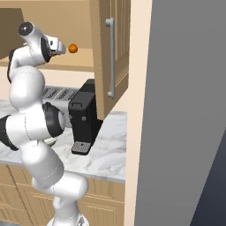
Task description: Open the cabinet. Pick the banana and apple from the cabinet and place them into the bowl. Then close the cabinet.
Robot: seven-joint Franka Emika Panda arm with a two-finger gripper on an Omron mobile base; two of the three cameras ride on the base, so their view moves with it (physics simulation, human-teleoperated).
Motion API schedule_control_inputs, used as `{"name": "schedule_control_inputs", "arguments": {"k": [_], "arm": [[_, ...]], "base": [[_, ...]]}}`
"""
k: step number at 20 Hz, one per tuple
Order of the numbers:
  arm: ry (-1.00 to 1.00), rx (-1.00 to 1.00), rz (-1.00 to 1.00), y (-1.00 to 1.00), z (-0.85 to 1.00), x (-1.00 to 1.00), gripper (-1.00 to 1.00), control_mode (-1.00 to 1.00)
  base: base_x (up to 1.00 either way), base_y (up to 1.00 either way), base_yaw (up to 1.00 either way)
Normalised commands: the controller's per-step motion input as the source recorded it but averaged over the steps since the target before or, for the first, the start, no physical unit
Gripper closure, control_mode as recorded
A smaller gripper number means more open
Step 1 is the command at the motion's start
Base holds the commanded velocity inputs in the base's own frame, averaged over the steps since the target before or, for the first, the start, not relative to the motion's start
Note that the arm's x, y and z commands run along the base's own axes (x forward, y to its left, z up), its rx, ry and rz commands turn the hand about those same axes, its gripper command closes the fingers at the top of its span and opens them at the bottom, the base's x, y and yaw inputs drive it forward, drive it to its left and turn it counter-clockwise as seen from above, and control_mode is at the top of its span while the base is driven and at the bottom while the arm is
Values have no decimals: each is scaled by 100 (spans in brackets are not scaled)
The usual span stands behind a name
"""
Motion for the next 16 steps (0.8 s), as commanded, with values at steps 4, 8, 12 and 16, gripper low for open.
{"name": "schedule_control_inputs", "arguments": {"k": [4,8,12,16], "arm": [[0,0,-1,5,0,25,-100,-100],[0,0,-1,1,0,19,-100,-100],[0,0,-1,0,-3,11,-100,-100],[3,0,-6,1,-19,0,-100,-100]], "base": [[0,0,0],[0,0,0],[0,0,0],[0,0,0]]}}
